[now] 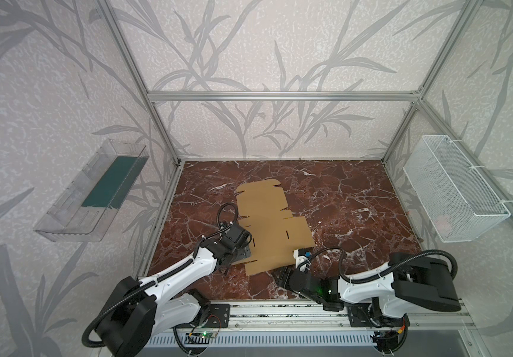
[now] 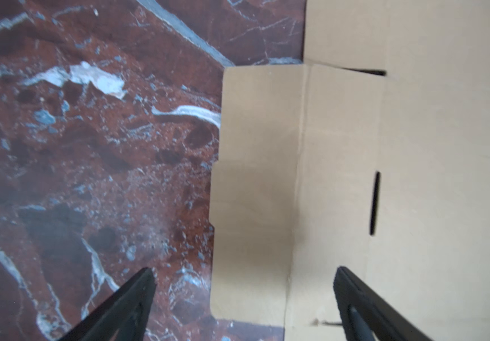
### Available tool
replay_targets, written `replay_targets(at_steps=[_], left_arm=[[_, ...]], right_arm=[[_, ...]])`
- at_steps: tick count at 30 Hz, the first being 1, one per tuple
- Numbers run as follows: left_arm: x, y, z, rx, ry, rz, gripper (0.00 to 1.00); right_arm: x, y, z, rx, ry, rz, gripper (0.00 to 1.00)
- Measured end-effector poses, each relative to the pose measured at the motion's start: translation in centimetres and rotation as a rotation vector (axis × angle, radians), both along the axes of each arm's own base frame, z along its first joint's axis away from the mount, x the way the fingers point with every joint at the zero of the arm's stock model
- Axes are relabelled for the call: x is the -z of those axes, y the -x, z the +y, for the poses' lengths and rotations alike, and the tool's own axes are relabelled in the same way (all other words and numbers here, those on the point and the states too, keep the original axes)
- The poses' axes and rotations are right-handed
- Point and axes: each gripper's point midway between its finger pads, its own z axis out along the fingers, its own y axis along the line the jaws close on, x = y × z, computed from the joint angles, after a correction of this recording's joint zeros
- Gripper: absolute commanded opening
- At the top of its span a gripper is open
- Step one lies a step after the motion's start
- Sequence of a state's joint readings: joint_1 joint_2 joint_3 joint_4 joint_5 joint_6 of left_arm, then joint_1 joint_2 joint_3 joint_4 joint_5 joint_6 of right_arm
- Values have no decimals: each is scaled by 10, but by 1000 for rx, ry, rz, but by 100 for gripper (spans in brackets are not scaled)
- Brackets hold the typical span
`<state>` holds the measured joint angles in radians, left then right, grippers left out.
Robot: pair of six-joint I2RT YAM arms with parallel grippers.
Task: Assemble paper box
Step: Turn over the paper box at the center of the table.
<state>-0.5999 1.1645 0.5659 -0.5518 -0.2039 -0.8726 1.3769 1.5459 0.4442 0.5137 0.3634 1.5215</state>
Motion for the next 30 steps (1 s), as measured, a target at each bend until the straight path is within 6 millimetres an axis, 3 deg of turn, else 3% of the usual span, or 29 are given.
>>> replay_targets(at_steps=[12, 30], left_arm=[[26, 0, 1, -1, -79, 126, 95], [31, 0, -4, -11, -47, 33, 94]], right_arm=[[1, -29, -5, 117, -33, -37, 58], [-5, -62, -18, 130, -43, -152, 53]])
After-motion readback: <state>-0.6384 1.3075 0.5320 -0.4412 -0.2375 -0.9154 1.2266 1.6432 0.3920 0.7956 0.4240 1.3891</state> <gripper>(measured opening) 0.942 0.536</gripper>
